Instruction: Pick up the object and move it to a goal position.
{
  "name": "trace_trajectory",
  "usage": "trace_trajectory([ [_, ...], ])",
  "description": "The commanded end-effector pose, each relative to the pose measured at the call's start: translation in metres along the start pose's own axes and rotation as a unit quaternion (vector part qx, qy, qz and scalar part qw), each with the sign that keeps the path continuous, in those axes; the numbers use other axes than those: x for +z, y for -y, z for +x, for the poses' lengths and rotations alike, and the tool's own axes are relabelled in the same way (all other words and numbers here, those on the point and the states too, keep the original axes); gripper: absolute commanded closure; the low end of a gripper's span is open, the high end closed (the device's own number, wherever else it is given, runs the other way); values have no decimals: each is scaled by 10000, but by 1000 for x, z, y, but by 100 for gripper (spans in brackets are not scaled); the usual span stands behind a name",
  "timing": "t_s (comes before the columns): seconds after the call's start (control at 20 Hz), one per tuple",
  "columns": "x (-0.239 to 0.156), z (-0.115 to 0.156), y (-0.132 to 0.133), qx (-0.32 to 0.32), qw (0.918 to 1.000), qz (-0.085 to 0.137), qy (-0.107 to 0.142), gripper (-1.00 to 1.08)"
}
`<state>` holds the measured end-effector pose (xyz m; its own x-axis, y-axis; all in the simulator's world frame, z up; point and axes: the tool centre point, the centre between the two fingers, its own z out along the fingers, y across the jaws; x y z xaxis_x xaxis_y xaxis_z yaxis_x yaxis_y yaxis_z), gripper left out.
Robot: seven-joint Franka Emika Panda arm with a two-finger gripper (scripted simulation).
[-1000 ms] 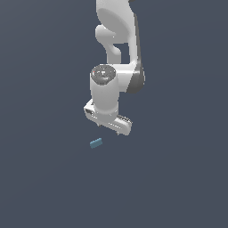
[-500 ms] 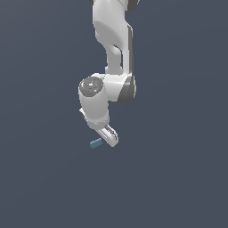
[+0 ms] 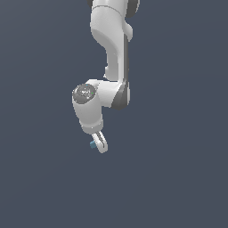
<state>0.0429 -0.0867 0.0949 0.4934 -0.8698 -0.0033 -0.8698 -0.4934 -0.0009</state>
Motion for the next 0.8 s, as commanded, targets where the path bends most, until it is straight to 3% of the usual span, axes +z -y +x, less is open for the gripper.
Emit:
trace_trajectory([
  [0.0, 3, 4, -1, 180, 9998, -1, -9, -92],
  [0.45, 7, 7, -2, 312, 9995, -5, -15, -92],
  [0.75, 31, 7, -3, 328, 9995, -5, -15, -92],
])
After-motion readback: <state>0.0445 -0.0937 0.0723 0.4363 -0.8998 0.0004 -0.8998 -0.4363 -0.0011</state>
